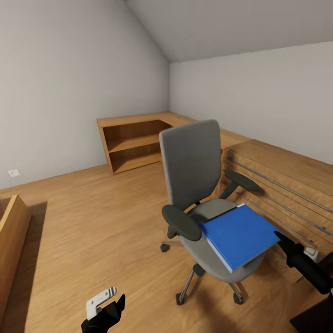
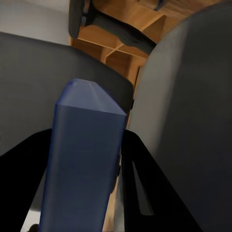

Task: In the bedroom, organize the workspace by keeping the computer under the desk, ensuring the monitor is on the desk, placing the keyboard on the desk next to the monitor, placing the mouse on the desk next to the keyboard, moving the folder from the swivel chair onto the desk next to the mouse, stacking the notebook on top of the folder with the pen on top of the notebook, and positioning the swivel chair next to the desk.

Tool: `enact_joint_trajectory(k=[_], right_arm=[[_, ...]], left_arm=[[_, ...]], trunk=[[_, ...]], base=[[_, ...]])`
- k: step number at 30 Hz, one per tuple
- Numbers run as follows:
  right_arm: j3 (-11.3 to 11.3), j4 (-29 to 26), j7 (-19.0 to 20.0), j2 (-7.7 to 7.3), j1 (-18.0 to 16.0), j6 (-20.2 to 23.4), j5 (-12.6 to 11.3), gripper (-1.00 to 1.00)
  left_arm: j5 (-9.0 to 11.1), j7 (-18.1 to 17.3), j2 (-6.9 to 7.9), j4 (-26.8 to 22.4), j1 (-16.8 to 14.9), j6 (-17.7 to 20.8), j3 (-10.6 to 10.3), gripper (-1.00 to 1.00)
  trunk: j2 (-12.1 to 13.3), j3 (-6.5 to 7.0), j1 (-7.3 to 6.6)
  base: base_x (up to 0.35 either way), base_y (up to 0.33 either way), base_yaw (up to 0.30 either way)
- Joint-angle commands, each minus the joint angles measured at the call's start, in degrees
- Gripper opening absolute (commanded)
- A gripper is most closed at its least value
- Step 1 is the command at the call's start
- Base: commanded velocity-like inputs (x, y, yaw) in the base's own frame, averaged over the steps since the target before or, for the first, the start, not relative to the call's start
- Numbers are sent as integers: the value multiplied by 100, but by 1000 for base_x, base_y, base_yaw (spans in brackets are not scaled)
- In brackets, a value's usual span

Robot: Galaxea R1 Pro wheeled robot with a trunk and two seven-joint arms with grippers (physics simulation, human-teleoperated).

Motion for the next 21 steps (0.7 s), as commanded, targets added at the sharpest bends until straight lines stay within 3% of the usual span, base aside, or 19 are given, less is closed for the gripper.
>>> enact_joint_trajectory(k=[1, 13, 21], right_arm=[[-12, 2, 6, 0, -4, 34, -12, -100], [-24, -1, -41, -8, -4, -11, -11, -100], [-136, -185, -560, 15, -4, -323, -17, -100]], left_arm=[[49, 40, 0, -10, 0, 13, -3, 100], [49, 39, 0, -10, 0, 10, -4, 100], [52, 39, 0, -9, 0, 13, -4, 100]], trunk=[[40, 15, -23], [521, 230, -287], [842, 374, -462]], base=[[0, 0, 0], [0, 0, 0], [-81, 0, 0]])
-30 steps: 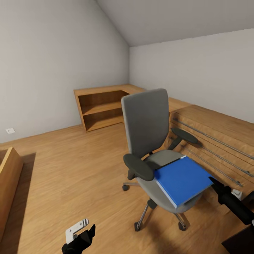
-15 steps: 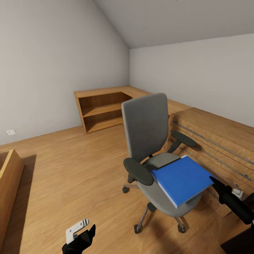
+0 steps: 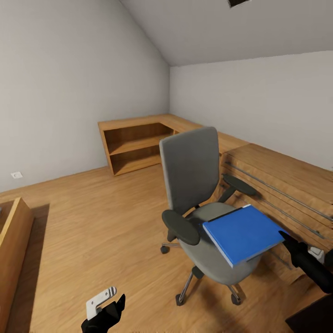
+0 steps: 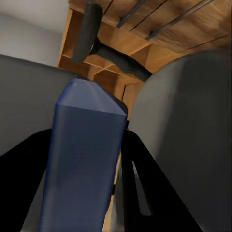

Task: In the bedroom, organize the workspace by keeping the computer under the desk, ensuring the monitor is on the desk, placing the keyboard on the desk next to the monitor, placing the mouse on the desk next to the keyboard, moving the folder from the swivel chair onto the desk next to the mouse, stacking the notebook on top of the folder with the pen on top of the notebook, and positioning the swivel chair next to the desk.

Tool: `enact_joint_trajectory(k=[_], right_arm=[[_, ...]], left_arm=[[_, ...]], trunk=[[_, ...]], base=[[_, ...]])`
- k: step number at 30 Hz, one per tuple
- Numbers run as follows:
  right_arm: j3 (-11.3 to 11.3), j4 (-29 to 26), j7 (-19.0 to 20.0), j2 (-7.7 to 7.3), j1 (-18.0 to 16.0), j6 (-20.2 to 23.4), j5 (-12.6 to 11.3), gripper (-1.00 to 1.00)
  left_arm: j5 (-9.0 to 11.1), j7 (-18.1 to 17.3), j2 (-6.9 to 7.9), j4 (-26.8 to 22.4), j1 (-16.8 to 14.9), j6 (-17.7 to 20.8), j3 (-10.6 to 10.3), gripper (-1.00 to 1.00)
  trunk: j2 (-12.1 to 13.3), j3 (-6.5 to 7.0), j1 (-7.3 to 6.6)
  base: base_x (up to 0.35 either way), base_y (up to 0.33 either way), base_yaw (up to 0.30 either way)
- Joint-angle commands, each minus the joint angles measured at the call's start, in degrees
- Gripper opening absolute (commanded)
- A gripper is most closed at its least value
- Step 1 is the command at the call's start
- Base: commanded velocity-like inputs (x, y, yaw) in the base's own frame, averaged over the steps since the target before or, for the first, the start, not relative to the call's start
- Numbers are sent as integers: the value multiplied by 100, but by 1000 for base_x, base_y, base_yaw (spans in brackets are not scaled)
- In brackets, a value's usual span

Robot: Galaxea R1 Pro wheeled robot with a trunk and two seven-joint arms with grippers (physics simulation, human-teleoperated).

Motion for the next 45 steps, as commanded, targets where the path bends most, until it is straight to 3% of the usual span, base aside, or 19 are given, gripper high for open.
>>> enact_joint_trajectory(k=[1, 4, 8, 10, 11, 13, 16, 18, 21, 23, 24, 27, 37, 39, 40, 45], right_arm=[[-25, -153, -204, 13, -3, -33, -16, -100], [-42, -572, -764, 81, -3, -193, -16, -100], [-69, -1446, -1872, 488, 1, -549, -10, -100], [-89, -1736, -2100, 644, 6, -665, -8, -100], [-111, -2026, -2267, 812, 12, -779, -5, -100], [-168, -2439, -2430, 1076, 25, -927, -3, -100], [-499, -3031, -2639, 1513, 41, -1067, 1, -100], [-712, -3351, -2799, 1752, 47, -1084, 4, -100], [-854, -3718, -2937, 1989, 72, -1079, -7, -100], [-955, -3995, -2990, 2233, 129, -1081, -20, -100], [-1134, -4116, -3002, 2383, 154, -1069, -33, -100], [-1268, -4177, -3002, 2449, 172, -1044, -40, -100], [-1334, -4199, -3001, 2510, 181, -1058, -44, -100], [-1335, -4199, -3001, 2513, 181, -1042, -44, -100], [-1336, -4199, -3000, 2521, 181, -1055, -44, -100], [-1387, -4199, -3026, 2517, 181, -1080, -36, -100]], left_arm=[[51, 40, -2, -8, 0, 12, -5, 100], [53, 40, -6, 0, 0, 12, -12, 100], [54, 40, -8, 4, 0, 13, -19, 100], [55, 40, -9, 5, 0, 13, -20, 100], [55, 40, -9, 5, 0, 13, -20, 100], [55, 40, -9, 5, 0, 13, -20, 100], [55, 41, -9, 5, 0, 13, -21, 100], [55, 40, -9, 6, 0, 13, -21, 100], [55, 40, -9, 6, 0, 13, -21, 100], [55, 40, -9, 6, 0, 13, -21, 100], [56, 40, -9, 6, 0, 13, -21, 100], [57, 42, -9, 6, 0, 13, -21, 100], [55, 40, -16, 60, 0, 13, -48, 100], [55, 43, -11, 72, 0, 11, -120, 100], [55, 54, -2, 82, 0, 5, -268, 100], [51, 57, 0, 86, 0, 4, -317, 100]], trunk=[[39, 15, -25], [160, 69, -91], [320, 140, -179], [400, 176, -223], [440, 194, -245], [521, 230, -289], [641, 284, -355], [721, 320, -399], [841, 374, -464], [922, 410, -508], [962, 428, -530], [1082, 482, -596], [1483, 661, -816], [1563, 697, -860], [1603, 715, -882], [1804, 805, -992]], base=[[-262, 0, 0], [-294, 0, 0], [-324, 0, 0], [-331, 0, 0], [-306, 0, 0], [-204, 0, 0], [-89, 0, 0], [-39, 0, 0], [-17, 0, 0], [-7, 0, 0], [-2, 0, 0], [-1, 0, 0], [0, 0, 0], [0, 0, 0], [0, 0, 0], [-10, 0, -160]])
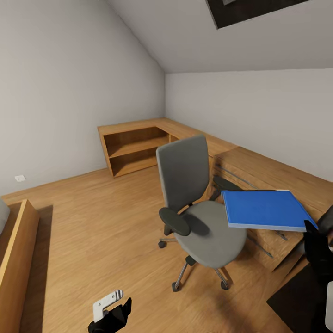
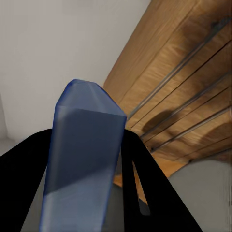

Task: In the bedroom, organize the workspace by keeping the computer under the desk, ensuring the monitor is on the desk, placing the keyboard on the desk next to the monitor, placing the mouse on the desk next to the keyboard, moving the folder from the swivel chair onto the desk next to the mouse, stacking the notebook on top of the folder with the pen on top of the notebook, and positioning the swivel chair next to the desk.

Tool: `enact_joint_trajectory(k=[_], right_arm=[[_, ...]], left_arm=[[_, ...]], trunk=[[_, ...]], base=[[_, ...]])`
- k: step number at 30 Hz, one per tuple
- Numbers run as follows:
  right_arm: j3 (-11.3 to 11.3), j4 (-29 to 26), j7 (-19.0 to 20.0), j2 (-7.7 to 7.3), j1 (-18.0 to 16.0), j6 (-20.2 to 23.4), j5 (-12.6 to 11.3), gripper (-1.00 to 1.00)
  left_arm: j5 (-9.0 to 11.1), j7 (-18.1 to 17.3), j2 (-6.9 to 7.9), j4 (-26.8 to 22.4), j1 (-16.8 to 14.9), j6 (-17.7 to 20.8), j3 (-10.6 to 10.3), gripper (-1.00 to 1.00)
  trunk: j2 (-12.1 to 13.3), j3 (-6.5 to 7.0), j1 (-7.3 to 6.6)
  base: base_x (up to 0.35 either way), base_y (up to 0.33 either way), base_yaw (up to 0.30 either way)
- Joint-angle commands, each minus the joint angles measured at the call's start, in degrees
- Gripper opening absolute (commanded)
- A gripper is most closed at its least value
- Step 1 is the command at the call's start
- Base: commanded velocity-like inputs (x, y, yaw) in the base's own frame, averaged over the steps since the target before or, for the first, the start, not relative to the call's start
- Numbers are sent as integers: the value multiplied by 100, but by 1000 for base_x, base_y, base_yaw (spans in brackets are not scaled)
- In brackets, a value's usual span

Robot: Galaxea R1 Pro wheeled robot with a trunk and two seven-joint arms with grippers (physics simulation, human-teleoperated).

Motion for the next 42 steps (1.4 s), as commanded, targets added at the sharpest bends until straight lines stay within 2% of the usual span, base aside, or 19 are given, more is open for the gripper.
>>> enact_joint_trajectory(k=[1, 13, 16, 24, 28, 34, 42], right_arm=[[-29, -2, 19, 6, -9, 42, -21, -100], [-98, -2, 18, -2, -9, 34, -19, -100], [-205, 0, 18, -3, -9, 34, -21, -100], [-248, 5, 18, -11, -9, 26, -16, -100], [-249, 6, 18, -17, -9, 25, -13, -100], [-250, 7, 18, -20, -9, -18, -12, -100], [-301, 7, 18, -20, -9, -52, -12, -100]], left_arm=[[48, 40, 0, -12, 1, 12, -1, 100], [41, 40, 0, -13, 1, 12, -4, 100], [38, 40, 0, -13, 1, 12, -5, 100], [43, 44, -4, -13, 1, 12, -6, 100], [44, 77, -7, -6, 1, 12, -89, 100], [51, 396, -9, 29, 1, 12, -196, 100], [53, 496, -9, 221, 1, 12, -301, 100]], trunk=[[39, 15, -23], [520, 230, -287], [641, 284, -353], [961, 427, -528], [1122, 499, -616], [1362, 607, -748], [1683, 751, -924]], base=[[-103, 0, -262], [-292, 0, -266], [-206, 0, -267], [-36, 0, -267], [-2, 0, -267], [0, 0, -267], [0, 0, -268]])
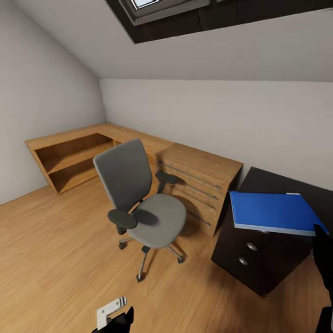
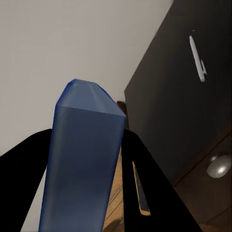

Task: In the bedroom, organize the workspace by keeping the computer under the desk, ensuring the monitor is on the desk, placing the keyboard on the desk next to the monitor, placing the mouse on the desk next to the keyboard, moving the folder from the swivel chair onto the desk next to the mouse, stacking the notebook on top of the folder with the pen on top of the notebook, and positioning the swivel chair next to the desk.

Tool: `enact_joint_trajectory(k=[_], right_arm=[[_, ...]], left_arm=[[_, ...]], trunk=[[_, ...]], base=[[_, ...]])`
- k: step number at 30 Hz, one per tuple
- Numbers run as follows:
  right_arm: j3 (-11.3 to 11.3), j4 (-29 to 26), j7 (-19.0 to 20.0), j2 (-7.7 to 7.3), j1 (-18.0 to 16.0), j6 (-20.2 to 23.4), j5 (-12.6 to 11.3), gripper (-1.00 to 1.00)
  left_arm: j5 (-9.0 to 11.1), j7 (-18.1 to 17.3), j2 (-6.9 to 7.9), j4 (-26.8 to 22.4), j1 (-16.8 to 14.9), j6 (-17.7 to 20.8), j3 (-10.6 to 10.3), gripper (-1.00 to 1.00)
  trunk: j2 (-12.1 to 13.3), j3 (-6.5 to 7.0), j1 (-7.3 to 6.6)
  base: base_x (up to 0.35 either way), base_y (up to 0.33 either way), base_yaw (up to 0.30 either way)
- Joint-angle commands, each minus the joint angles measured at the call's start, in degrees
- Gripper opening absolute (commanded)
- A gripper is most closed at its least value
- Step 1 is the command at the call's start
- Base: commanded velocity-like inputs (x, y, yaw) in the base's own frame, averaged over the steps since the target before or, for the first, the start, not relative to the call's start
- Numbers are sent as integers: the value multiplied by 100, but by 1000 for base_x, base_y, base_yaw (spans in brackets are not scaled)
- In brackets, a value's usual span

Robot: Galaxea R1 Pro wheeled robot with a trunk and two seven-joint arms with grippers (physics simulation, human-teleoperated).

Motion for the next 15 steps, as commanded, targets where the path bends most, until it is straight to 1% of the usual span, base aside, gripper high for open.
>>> enact_joint_trajectory(k=[1, 10, 12, 13, 15], right_arm=[[-23, -3, 19, 6, -9, 41, -25, -100], [-49, 6, 19, -8, -9, 37, -25, -100], [-96, 6, 14, -10, -9, 40, -25, -100], [-105, 6, 13, -11, -9, 40, -25, -100], [-121, 6, 12, -11, -9, 41, -25, -100]], left_arm=[[43, 39, -3, 24, 1, 14, -3, 100], [49, 24, -3, 207, 1, 50, -1, 100], [55, 10, 3, 275, 1, 59, 3, 100], [60, 3, 7, 322, 1, 63, 8, 100], [62, -19, 27, 629, 1, 81, 31, 100]], trunk=[[38, 14, -22], [399, 176, -220], [480, 212, -264], [520, 230, -286], [600, 266, -330]], base=[[0, 0, -269], [0, 0, -270], [0, 0, -270], [0, 0, -270], [0, 0, -270]])
